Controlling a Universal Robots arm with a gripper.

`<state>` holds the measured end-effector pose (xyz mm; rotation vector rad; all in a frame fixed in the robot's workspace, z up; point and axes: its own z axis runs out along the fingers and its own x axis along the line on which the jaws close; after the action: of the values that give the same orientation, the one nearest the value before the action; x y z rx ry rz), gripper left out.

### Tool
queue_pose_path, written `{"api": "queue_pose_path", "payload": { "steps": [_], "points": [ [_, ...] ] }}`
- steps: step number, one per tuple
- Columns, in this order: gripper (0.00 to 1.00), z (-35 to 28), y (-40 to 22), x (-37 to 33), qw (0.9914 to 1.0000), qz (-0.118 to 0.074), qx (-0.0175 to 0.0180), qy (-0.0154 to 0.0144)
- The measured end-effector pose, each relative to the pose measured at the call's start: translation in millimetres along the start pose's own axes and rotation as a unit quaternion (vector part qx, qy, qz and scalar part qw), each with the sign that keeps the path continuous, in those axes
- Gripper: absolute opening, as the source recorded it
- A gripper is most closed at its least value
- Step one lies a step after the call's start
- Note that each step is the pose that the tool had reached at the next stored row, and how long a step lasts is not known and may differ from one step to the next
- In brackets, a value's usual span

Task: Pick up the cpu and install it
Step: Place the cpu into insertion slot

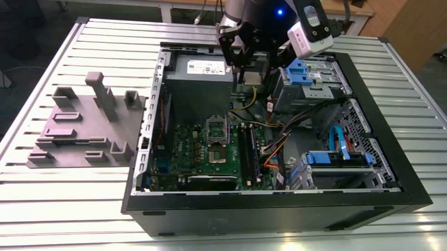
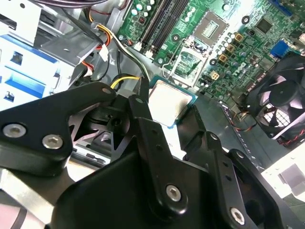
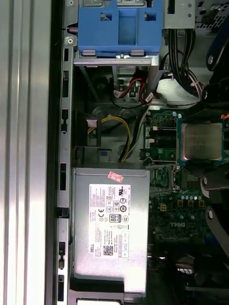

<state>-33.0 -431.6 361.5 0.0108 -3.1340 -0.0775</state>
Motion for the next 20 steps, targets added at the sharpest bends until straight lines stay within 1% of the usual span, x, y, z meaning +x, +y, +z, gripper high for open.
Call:
{"api": "queue_pose_path", "payload": {
  "steps": [12,14,16,17,19,20],
  "points": [
    [0.47,-0.1,0.0,-6.5,1.00000,0.000,0.0000,0.0000],
    [0.47,0.2,-0.5,-5.5,1.00000,0.000,0.0004,0.0000],
    [0.47,1.7,-2.4,-1.5,1.00000,0.000,0.0008,0.0000],
    [0.47,2.7,-3.9,-0.1,1.00000,0.000,0.0009,0.0000],
    [0.47,5.2,-9.5,2.0,1.00000,0.000,0.0009,0.0000],
    [0.47,6.1,-10.4,3.1,1.00000,0.000,0.0008,0.0000]
  ]
}}
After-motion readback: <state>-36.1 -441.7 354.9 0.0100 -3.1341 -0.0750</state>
